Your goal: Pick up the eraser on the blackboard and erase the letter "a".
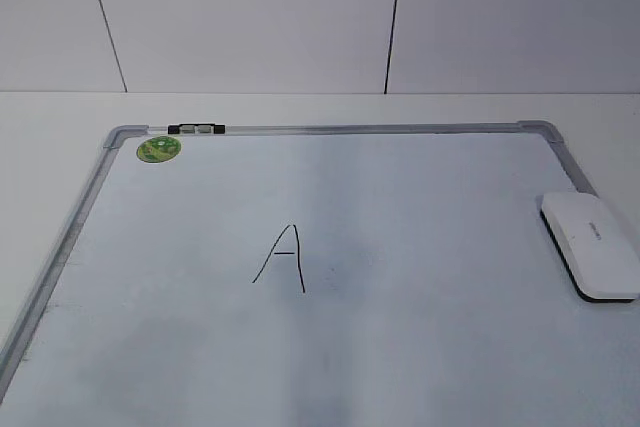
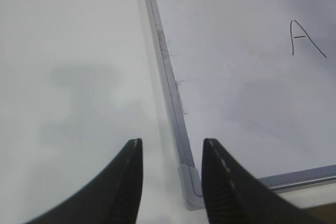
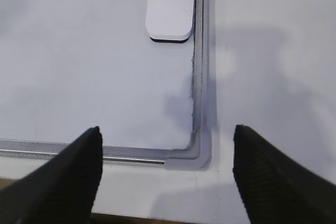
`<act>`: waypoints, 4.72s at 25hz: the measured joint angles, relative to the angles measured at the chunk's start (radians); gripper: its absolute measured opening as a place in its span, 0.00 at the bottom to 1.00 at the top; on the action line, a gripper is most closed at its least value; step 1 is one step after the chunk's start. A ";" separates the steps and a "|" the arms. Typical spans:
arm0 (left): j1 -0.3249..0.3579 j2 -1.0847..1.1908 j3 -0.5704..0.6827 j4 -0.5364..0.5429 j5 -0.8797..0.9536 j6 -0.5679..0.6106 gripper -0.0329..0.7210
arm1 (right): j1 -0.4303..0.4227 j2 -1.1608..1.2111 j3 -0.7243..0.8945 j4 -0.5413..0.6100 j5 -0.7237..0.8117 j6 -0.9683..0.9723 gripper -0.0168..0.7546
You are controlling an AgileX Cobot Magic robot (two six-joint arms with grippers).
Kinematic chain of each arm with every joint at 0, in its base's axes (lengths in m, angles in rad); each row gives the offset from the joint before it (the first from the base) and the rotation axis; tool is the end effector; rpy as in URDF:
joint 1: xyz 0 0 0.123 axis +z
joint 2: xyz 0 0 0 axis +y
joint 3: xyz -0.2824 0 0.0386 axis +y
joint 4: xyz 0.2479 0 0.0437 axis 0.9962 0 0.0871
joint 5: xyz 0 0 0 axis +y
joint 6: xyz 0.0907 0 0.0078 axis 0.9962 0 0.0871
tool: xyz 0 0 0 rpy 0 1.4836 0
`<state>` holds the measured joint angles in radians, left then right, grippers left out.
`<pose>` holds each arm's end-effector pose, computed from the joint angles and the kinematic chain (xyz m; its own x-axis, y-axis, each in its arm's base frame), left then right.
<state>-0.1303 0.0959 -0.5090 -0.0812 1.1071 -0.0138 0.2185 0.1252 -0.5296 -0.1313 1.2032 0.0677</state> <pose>0.0058 -0.0074 0.2762 -0.5731 0.0246 -0.8191 0.1602 0.9836 -0.0825 0.0062 -0.0100 0.2754 -0.6378 -0.1210 -0.7607 -0.1117 0.9917 -0.0641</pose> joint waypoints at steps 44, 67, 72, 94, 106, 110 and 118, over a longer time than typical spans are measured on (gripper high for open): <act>0.002 0.000 0.000 -0.010 0.000 0.000 0.37 | 0.000 0.000 0.022 -0.015 -0.055 0.000 0.79; 0.190 0.000 0.000 -0.022 -0.001 0.000 0.37 | -0.122 -0.008 0.022 -0.023 -0.056 0.000 0.79; 0.190 -0.038 0.000 -0.022 -0.001 0.000 0.37 | -0.130 -0.071 0.022 -0.023 -0.058 0.000 0.79; 0.190 -0.085 0.000 -0.042 -0.002 0.000 0.37 | -0.199 -0.143 0.022 -0.023 -0.054 0.000 0.79; 0.190 -0.085 0.000 -0.042 -0.002 0.000 0.37 | -0.199 -0.143 0.022 -0.023 -0.054 0.000 0.79; 0.190 -0.085 0.000 -0.042 -0.002 0.000 0.37 | -0.199 -0.143 0.022 -0.023 -0.054 0.000 0.79; 0.190 -0.085 0.000 -0.042 -0.002 0.000 0.37 | -0.199 -0.143 0.022 -0.023 -0.054 0.000 0.79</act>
<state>0.0599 0.0112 -0.5090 -0.1228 1.1048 -0.0138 0.0193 -0.0175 -0.5081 -0.1545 1.1490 0.0677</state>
